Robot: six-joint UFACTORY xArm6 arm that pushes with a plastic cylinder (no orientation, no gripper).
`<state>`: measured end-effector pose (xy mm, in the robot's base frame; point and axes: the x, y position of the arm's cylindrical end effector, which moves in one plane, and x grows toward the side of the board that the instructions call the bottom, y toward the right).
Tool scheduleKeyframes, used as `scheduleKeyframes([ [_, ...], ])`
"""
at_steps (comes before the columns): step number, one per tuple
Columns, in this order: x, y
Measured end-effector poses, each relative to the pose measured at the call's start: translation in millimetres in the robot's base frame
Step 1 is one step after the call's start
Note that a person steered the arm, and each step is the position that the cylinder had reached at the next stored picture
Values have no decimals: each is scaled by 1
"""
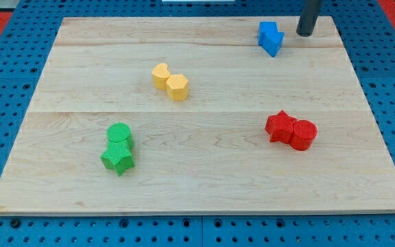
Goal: Move blue cube to the top center
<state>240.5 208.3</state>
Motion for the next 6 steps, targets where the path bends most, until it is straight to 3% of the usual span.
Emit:
scheduleKeyframes([
  [6, 0, -139],
])
